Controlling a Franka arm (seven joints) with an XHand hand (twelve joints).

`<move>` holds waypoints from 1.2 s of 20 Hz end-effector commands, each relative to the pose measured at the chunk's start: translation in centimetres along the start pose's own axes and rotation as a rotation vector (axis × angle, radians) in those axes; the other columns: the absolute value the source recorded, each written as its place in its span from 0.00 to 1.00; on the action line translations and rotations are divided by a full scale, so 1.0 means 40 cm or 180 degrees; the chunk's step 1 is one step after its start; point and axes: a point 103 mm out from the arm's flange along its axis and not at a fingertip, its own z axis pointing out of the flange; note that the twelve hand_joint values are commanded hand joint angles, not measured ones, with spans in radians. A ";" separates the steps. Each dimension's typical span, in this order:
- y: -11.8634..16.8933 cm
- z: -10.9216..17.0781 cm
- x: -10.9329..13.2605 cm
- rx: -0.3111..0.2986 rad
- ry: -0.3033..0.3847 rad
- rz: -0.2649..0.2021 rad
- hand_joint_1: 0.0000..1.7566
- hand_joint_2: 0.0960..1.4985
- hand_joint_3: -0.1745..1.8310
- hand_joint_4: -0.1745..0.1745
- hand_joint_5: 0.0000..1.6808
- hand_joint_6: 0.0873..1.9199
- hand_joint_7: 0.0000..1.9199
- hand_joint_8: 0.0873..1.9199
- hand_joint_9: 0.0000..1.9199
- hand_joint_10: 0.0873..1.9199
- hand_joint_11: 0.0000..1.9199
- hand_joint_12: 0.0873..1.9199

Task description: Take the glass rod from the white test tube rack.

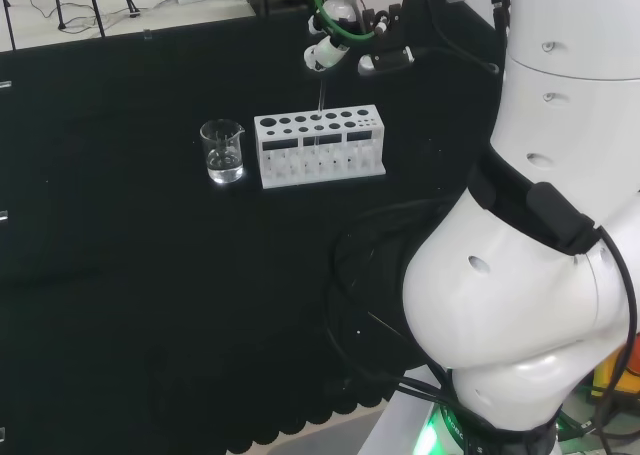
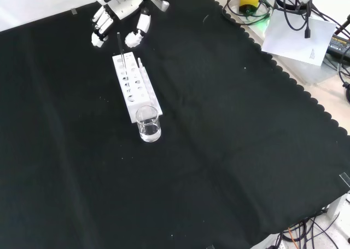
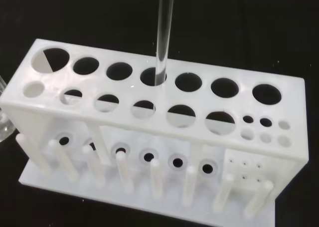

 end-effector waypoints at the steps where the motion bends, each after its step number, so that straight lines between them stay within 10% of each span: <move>1: -0.005 -0.013 0.008 -0.0162 0.0010 -0.0075 0.34 0.66 0.37 0.00 0.24 0.03 0.34 0.47 0.40 0.44 0.31 0.66; 8: 0.003 -0.008 -0.010 -0.0174 0.0011 -0.0047 0.39 0.64 0.38 0.00 0.20 0.34 0.43 0.47 0.50 0.44 0.43 0.63; 24: 0.013 0.009 0.014 -0.0137 0.0076 -0.0180 0.49 0.59 0.43 0.00 0.33 0.49 0.51 0.47 0.68 0.46 0.62 0.54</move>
